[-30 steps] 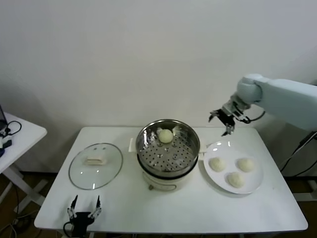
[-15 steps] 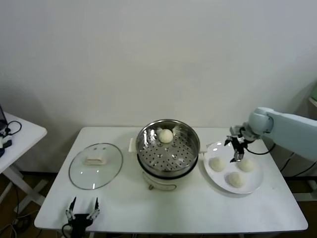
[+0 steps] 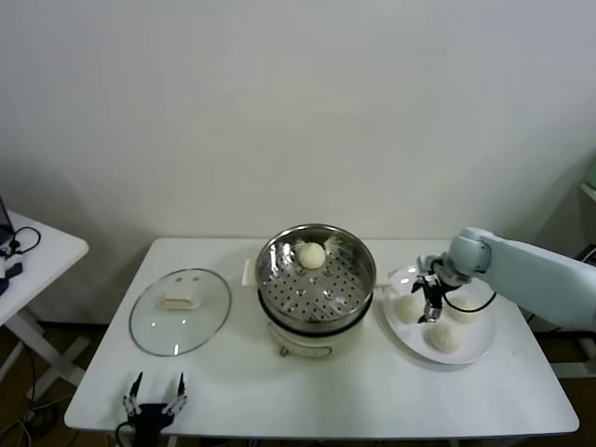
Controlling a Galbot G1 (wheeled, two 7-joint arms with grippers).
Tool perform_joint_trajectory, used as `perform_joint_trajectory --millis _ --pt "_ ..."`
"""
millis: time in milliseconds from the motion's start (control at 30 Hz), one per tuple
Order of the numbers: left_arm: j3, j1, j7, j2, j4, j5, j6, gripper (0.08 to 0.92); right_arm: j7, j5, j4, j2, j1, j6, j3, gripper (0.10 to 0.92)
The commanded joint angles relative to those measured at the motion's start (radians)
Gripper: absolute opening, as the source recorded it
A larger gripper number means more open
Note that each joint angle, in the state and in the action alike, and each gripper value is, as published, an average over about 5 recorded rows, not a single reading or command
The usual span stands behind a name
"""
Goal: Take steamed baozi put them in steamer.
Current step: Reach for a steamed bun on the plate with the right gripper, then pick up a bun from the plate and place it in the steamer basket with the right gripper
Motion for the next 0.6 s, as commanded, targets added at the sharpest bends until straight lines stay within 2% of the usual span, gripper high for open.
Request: perform_joint_trajectory --millis 33,200,367,600 --pt "0.000 -0.002 -0.002 0.002 0.004 0.000 -0.001 0.823 0.014 -0.018 -0.054 0.040 -0.061 -0.018 0.070 0.799" --pt "0.004 -0.006 -0.003 0.000 0.009 0.001 -0.001 0.823 0.011 -0.025 -0.063 0.048 -0.055 -0.011 0.076 0.723" --pt "0.004 -0.006 -0.004 0.000 0.010 0.002 -0.002 0.823 0.001 -0.023 -0.036 0.032 -0.017 -0.009 0.058 0.682" --pt "0.000 -0.007 -0.004 -0.002 0.003 0.004 0.002 0.823 -0.074 0.162 0.098 -0.050 0.341 0.012 -0.224 0.656"
